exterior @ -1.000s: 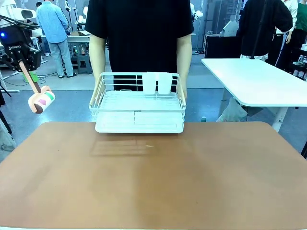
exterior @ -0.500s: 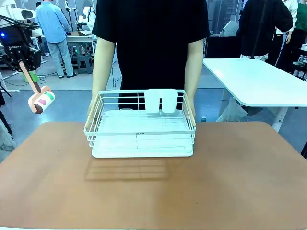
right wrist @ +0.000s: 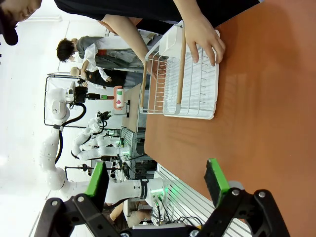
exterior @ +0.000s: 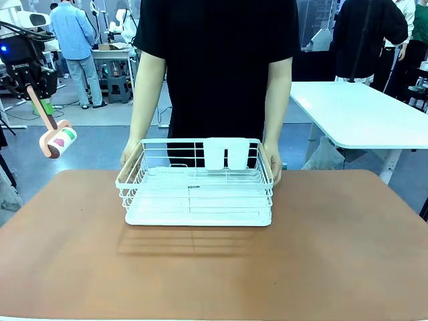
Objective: Clean the table.
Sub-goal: Place the Lint Roller down when the Dish drying rack is positioned in the middle of the table.
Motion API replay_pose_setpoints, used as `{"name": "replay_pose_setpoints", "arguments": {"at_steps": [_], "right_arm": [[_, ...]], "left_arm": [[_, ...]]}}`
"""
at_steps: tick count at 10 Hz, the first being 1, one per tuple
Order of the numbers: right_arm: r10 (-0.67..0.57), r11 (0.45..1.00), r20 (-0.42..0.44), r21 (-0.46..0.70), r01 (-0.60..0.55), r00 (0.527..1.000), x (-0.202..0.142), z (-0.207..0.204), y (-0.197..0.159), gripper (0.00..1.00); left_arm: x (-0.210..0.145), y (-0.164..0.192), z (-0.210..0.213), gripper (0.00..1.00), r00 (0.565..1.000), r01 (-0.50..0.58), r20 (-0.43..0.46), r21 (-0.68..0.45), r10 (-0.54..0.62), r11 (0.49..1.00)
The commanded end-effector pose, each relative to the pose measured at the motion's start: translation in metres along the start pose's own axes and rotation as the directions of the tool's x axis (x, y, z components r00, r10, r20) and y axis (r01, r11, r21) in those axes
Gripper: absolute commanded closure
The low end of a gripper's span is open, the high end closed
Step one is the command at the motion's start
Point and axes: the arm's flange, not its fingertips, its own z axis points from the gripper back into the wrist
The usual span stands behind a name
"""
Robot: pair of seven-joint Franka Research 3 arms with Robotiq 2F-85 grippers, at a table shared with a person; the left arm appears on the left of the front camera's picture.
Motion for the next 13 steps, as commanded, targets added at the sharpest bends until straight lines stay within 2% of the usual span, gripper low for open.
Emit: {"name": "replay_pose_setpoints", "arguments": {"at_steps": [1,13], "right_arm": [[0.007,1.0,0.005,0.017,-0.007,1.0,0.0006,0.0008,0.0037,0.0],[0.007,1.0,0.005,0.017,-0.007,1.0,0.0006,0.0008,0.0037,0.0]], "left_arm": [[-0.0007,0.0018,0.0045,0.79,1.0,0.0,-0.002,0.011,0.0,1.0],[-0.0007,0.0018,0.0045,0.79,1.0,0.0,-0.002,0.011,0.0,1.0]]}}
